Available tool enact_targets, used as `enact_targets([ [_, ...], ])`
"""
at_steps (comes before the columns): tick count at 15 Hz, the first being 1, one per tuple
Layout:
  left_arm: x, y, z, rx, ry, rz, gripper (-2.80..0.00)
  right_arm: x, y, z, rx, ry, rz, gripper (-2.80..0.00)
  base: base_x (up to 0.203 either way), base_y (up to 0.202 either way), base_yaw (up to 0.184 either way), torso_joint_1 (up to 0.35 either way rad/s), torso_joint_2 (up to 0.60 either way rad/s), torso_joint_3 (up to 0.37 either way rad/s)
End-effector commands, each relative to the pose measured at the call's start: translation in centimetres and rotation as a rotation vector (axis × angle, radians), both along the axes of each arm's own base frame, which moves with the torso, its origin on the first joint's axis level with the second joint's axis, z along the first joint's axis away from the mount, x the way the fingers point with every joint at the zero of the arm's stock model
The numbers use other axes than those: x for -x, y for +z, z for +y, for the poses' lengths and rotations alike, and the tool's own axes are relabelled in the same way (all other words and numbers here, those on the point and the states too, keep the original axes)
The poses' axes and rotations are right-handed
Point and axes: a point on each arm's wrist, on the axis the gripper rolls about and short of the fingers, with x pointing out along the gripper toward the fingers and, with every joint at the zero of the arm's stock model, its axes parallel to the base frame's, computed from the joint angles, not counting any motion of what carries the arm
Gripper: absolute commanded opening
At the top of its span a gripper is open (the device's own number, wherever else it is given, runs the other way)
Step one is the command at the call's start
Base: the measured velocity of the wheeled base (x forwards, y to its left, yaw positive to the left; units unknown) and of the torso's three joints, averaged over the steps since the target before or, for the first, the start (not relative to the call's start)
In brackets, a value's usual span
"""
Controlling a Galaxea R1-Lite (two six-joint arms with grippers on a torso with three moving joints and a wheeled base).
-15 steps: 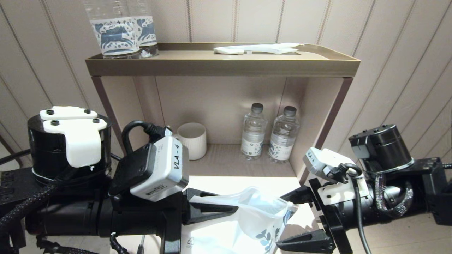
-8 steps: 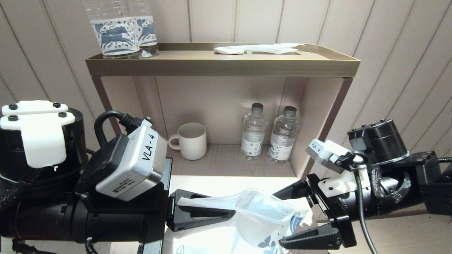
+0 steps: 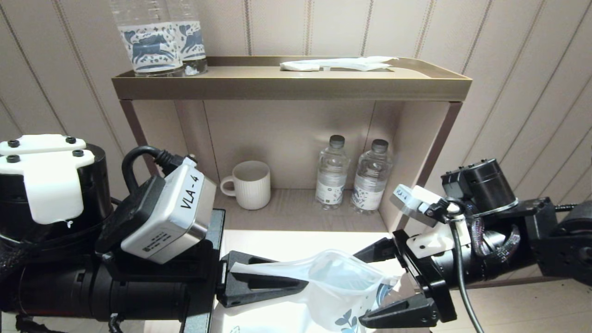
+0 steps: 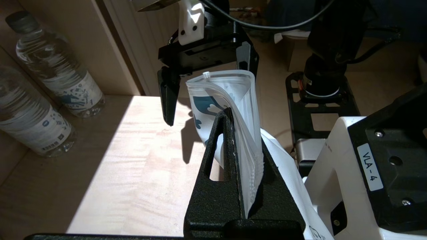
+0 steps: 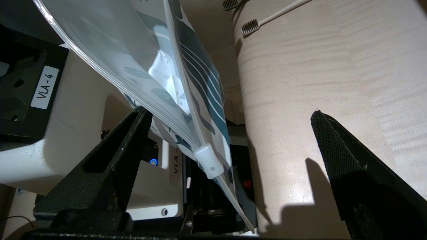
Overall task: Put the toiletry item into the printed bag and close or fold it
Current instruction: Hand it to the other hand
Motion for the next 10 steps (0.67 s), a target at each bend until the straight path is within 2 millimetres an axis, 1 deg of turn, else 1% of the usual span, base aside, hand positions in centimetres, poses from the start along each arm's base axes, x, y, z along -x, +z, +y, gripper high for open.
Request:
enact_targets([
  [1,-0.16,-0.12,-0.04,-0.002,0.001,0.002,-2.8,0.07,0.02,-0.07,-0.013,0.015,0.006,0.0,0.0,0.0,0.0,0.0,0.0,0.0],
  [5,-0.22,-0.15,-0.09,-0.003,0.001,0.003,-2.8,0.11,-0.06,0.01,-0.026,0.036,0.018,0.0,0.0,0.0,0.0,0.0,0.0,0.0],
  [6,-0.23,-0.11,-0.1,-0.002,0.002,0.003,-2.8,0.13,-0.11,0.0,-0.025,0.036,0.018,-2.8,0.0,0.0,0.0,0.0,0.0,0.0],
  [10,-0.24,-0.04,-0.11,-0.001,0.003,-0.001,-2.8,0.19,-0.1,-0.03,-0.026,0.038,0.014,-2.8,0.0,0.0,0.0,0.0,0.0,0.0],
])
